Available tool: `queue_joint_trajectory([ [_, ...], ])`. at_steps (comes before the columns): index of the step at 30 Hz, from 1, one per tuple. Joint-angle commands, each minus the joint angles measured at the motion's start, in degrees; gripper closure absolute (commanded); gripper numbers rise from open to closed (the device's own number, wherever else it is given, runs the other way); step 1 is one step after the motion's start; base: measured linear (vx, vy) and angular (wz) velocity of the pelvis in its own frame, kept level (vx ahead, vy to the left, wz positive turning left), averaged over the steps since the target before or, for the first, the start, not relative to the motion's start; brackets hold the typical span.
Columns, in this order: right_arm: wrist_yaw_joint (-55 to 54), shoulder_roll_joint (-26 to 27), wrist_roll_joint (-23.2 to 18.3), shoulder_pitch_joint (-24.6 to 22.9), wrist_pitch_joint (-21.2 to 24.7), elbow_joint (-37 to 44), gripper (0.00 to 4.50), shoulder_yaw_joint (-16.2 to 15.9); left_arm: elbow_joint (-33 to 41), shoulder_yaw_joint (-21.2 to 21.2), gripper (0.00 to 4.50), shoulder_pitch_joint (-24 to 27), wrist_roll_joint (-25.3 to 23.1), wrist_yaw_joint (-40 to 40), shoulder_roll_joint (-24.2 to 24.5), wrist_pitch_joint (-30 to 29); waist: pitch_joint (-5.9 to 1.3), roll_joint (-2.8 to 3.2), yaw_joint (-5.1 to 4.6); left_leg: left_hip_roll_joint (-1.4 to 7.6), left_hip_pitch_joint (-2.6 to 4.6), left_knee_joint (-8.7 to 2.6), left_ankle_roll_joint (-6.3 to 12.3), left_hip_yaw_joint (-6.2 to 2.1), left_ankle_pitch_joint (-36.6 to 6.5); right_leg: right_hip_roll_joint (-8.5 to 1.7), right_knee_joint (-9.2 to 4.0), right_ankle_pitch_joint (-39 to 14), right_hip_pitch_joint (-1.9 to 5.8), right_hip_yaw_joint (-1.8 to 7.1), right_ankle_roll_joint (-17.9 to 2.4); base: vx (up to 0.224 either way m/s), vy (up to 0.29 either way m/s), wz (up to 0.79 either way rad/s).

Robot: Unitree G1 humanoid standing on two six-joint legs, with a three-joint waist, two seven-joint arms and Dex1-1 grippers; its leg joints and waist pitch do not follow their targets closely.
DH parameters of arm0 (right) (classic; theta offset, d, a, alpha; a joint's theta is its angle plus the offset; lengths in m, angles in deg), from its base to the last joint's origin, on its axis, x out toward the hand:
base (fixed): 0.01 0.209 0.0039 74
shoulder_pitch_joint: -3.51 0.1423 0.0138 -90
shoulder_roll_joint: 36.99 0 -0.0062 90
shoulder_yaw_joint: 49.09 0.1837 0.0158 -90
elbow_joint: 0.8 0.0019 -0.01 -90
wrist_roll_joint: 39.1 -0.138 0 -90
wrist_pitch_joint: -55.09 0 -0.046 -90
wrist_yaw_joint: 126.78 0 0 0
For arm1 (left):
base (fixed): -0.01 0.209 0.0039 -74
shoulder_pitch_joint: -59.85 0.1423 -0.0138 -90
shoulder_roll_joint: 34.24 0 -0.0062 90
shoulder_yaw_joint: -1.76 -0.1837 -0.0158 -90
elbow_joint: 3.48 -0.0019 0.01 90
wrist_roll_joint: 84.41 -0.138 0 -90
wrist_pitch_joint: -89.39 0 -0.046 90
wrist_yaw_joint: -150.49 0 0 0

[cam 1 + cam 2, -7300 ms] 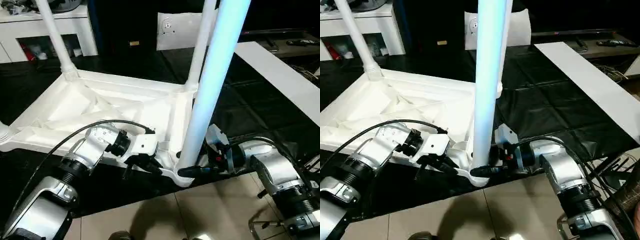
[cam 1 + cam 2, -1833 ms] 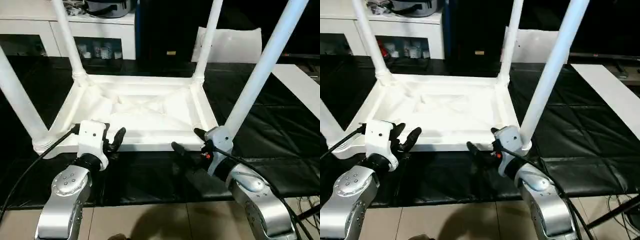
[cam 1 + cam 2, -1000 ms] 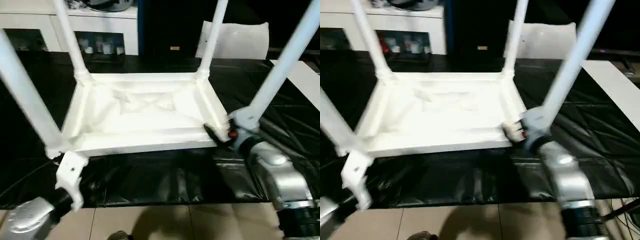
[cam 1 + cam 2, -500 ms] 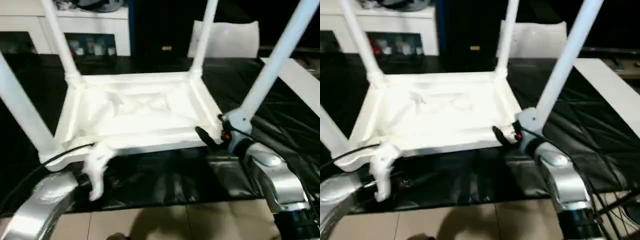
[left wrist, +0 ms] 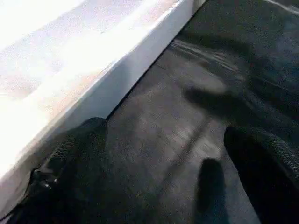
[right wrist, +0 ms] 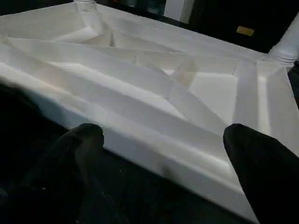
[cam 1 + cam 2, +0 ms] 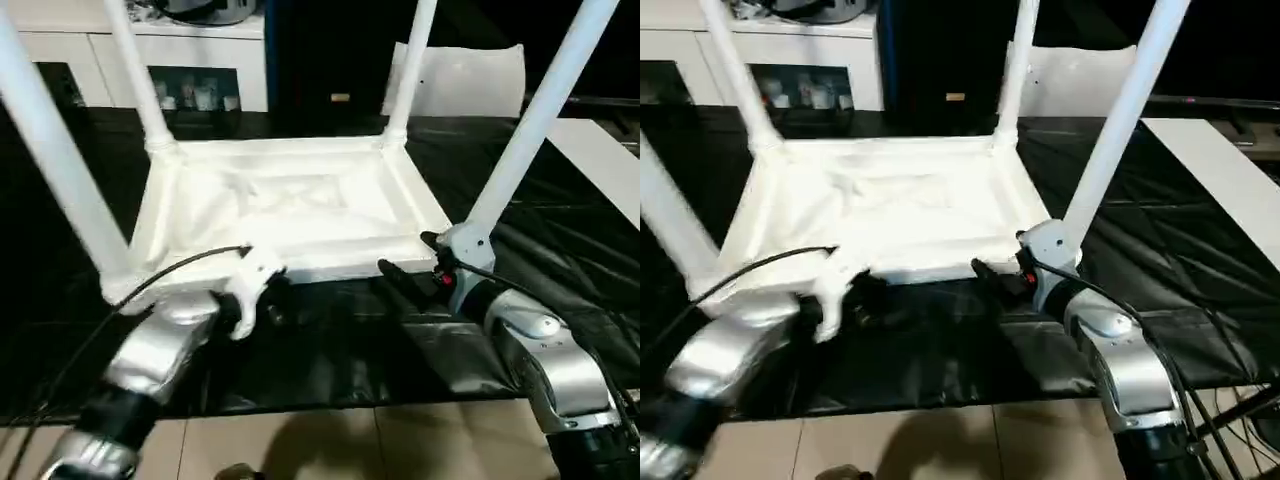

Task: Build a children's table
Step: Rotate table base

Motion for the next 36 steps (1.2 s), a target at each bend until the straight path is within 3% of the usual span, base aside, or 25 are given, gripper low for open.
queue_joint_trajectory([
  [1,-0.19,-0.38,-0.04,0.06,0.7,1.04,0.0,0.71,-2.13,1.37,0.07,-1.9,-1.53,3.42,-0.72,2.27,-2.87,0.54,-0.06,2.82,1.71,-4.86,-2.66,-1.27,-14.92,-3.16,-4.72,-5.07,0.36,1.73,-11.06,0.0,0.0,0.0],
  [3,-0.28,-0.38,-0.11,-0.14,0.73,1.35,0.0,0.67,-3.16,2.61,0.07,-2.38,-1.43,5.18,-2.03,4.71,-2.9,0.46,-0.06,2.81,1.62,-4.71,-2.24,-1.22,-14.34,-3.19,-4.76,-3.95,0.47,1.74,-11.3,0.0,0.0,0.0],
  [6,-0.33,-0.22,-0.18,-0.72,0.77,2.2,0.0,0.41,1.56,4.82,0.07,0.23,2.23,3.48,-3.33,4.76,-3.21,0.49,0.13,2.98,1.4,-4.48,-1.11,-1.27,-10.81,-3.33,-4.15,1.09,0.78,1.58,-12.55,0.0,0.0,0.0],
  [10,0.9,0.69,-2.01,-1.9,1.48,3.97,0.0,-0.18,11.42,7.81,0.07,7.67,6.72,0.92,-1.68,3.8,-3.55,0.4,-0.13,2.9,0.84,-3.96,1.53,-1.17,-6.23,-3.1,-3.3,9.19,1.1,1.44,-13.46,0.0,0.0,0.0],
  [11,1.48,0.71,-2.32,-2.39,1.6,4.56,0.0,-0.71,14.78,9.81,0.07,10.51,8.31,1.5,-1.38,3.59,-3.55,0.7,-0.25,2.89,0.87,-3.78,2.26,-1.14,-5.35,-2.91,-3.2,11.01,0.93,1.38,-13.6,0.0,0.0,0.0],
  [12,1.88,0.68,-2.51,-2.76,1.55,4.91,0.0,-1.02,16.73,11.15,0.07,12.32,9.17,2.26,-1.35,3.99,-3.49,0.62,-0.34,2.85,0.85,-3.76,2.6,-1.04,-5.3,-2.77,-3.27,11.37,0.84,1.37,-13.63,0.0,0.0,0.0],
  [14,2.68,0.86,-3.45,-3.35,2.04,5.57,0.0,-1.31,20.08,13.15,0.07,15.74,9.46,3.67,-1.12,4.44,-3.12,0.73,-0.35,3.02,0.98,-4.12,2.49,-1.02,-8.56,-2.8,-3.7,7.37,0.64,1.35,-13.56,0.0,0.0,0.0],
  [17,6.62,0.77,-7.7,-4.61,4.32,8.43,0.0,-2.03,25.36,16.3,0.07,22.0,10.04,5.61,-1.51,4.8,-2.35,1.05,-0.41,3.39,1.53,-5.07,-0.41,-1.18,-17.32,-2.71,-4.81,-5.42,-0.08,1.57,-11.75,0.0,0.0,0.0],
  [19,9.9,0.12,-11.27,-5.46,6.96,11.11,0.0,-2.61,28.21,18.72,0.07,26.16,11.06,6.71,-2.28,5.67,-2.21,1.11,-0.32,3.46,1.49,-5.29,-1.49,-1.35,-19.49,-2.72,-5.07,-8.14,-0.21,1.73,-10.51,0.0,0.0,0.0],
  [23,12.15,-0.93,-12.96,-5.84,8.76,12.85,0.0,-3.53,31.25,21.78,0.07,31.44,12.52,8.16,-3.36,8.02,-2.02,0.91,-0.23,3.33,1.59,-5.48,-3.15,-1.46,-21.95,-2.81,-5.59,-12.81,-0.79,1.95,-8.22,0.0,0.0,0.0],
  [25,13.55,-1.38,-14.42,-5.86,10.22,13.56,0.0,-3.73,32.87,24.68,0.07,35.62,12.44,10.31,-4.77,10.54,-2.01,0.73,-0.28,3.4,1.27,-5.58,-3.31,-1.57,-21.85,-2.94,-5.62,-12.79,-0.59,1.94,-7.98,0.0,0.0,0.0],
  [28,14.7,-1.71,-16.04,-5.8,11.66,14.35,0.0,-3.83,32.78,26.76,0.07,36.96,10.92,12.72,-5.41,12.18,-2.07,0.42,-0.42,3.24,1.25,-5.45,-3.07,-1.51,-21.35,-2.7,-5.67,-12.1,-0.78,2.0,-6.83,0.0,0.0,0.0],
  [32,16.66,-2.72,-18.26,-5.71,13.99,15.6,0.0,-4.29,29.53,31.65,0.07,35.62,9.83,17.42,-5.93,15.39,-2.14,0.58,-0.13,3.15,1.34,-5.34,-2.99,-1.54,-20.7,-2.62,-5.62,-11.21,-0.88,1.99,-6.45,0.0,0.0,0.0],
  [36,16.15,-2.91,-17.37,-5.37,13.61,15.06,0.0,-4.56,28.32,34.39,0.07,33.79,12.17,19.75,-6.64,15.34,-2.34,0.7,-0.09,3.08,1.31,-5.23,-3.24,-1.56,-18.89,-2.69,-5.28,-8.08,-0.74,1.89,-6.75,0.0,0.0,0.0],
])
